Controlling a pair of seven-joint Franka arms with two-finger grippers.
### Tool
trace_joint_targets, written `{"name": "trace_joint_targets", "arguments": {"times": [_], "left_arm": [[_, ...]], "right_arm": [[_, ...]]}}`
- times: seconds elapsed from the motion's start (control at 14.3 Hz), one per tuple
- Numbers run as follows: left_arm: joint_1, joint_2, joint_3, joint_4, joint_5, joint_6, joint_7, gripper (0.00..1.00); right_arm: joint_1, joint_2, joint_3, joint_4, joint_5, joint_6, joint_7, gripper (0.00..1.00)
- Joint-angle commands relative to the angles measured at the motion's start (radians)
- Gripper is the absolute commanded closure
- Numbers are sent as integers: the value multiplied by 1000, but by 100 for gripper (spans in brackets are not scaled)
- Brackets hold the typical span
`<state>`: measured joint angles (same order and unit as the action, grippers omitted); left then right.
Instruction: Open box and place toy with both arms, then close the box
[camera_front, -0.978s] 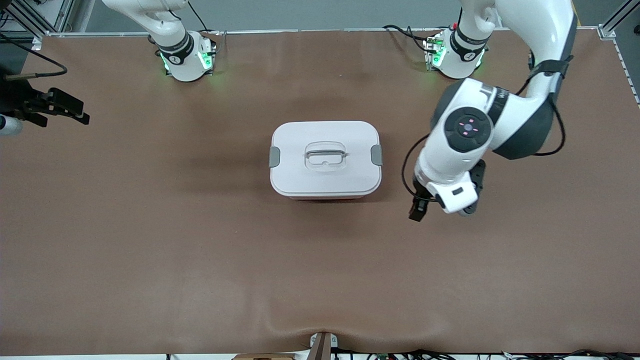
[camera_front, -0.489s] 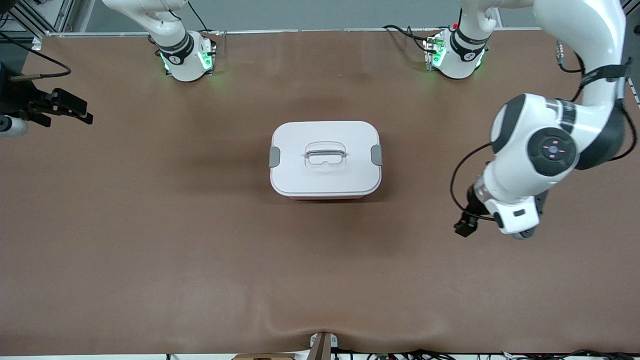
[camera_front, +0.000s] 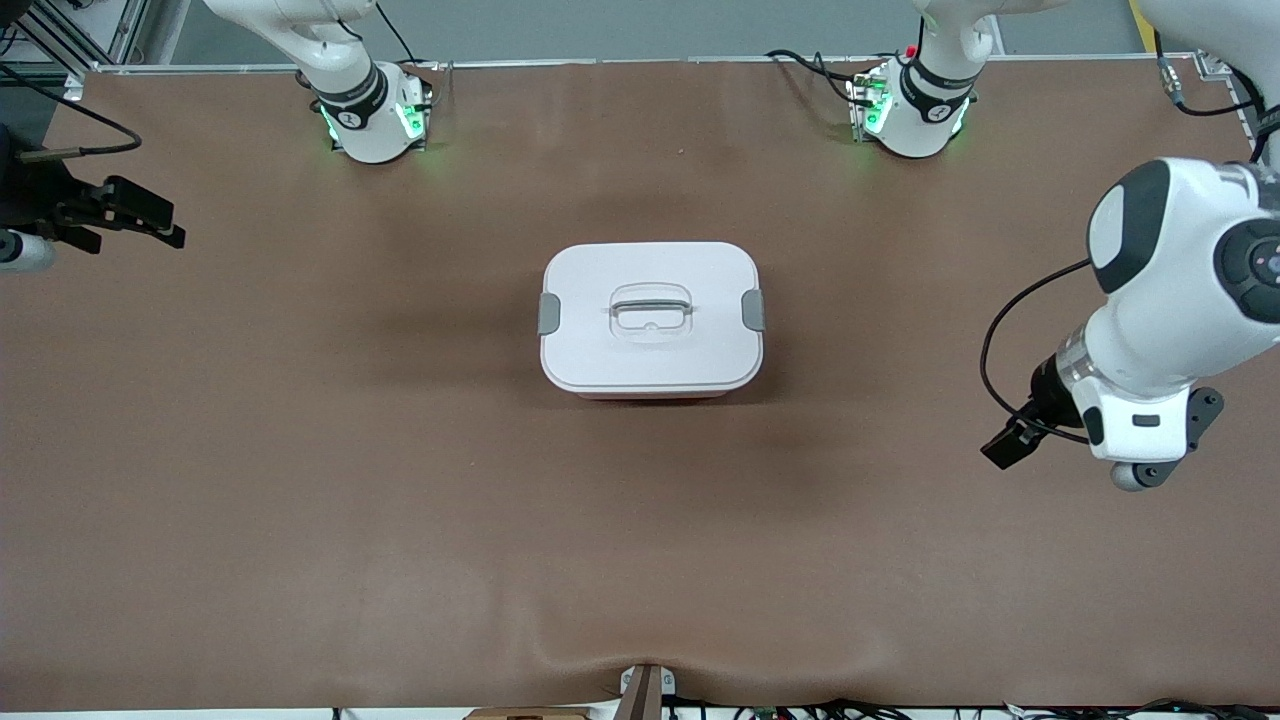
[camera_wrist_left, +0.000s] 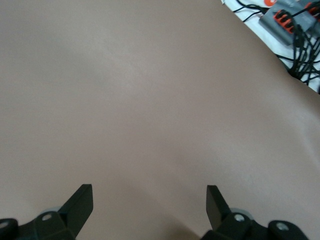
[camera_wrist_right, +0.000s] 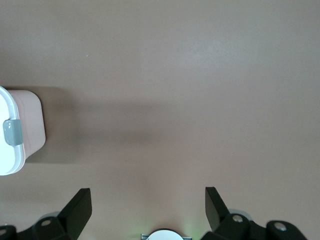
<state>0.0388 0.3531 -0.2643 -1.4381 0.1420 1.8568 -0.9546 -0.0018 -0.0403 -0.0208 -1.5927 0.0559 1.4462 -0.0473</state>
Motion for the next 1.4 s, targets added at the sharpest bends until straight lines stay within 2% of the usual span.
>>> {"name": "trace_joint_targets", "arguments": {"times": [0.0,0.28,0.49,0.63,1.33], "left_arm": [[-5,-69,19,-12,1,-57,113,0],[-11,-131,85,-7,-16,-119,299,0],[-13,-189,175,-7,-140,-140,433,0],[-19,-224,224,-7,-165,-195,544,0],[-40,-342,286,-7,-148,-381,810,0]], "right_arm": [[-20,4,19,20,7,-20,17,0],[-8,10,16,37,7,-23,17,0],[-18,10,15,28,4,-24,4,0],[-18,10,13,20,4,-24,4,0],[-35,10,12,13,4,-32,0,0]]}}
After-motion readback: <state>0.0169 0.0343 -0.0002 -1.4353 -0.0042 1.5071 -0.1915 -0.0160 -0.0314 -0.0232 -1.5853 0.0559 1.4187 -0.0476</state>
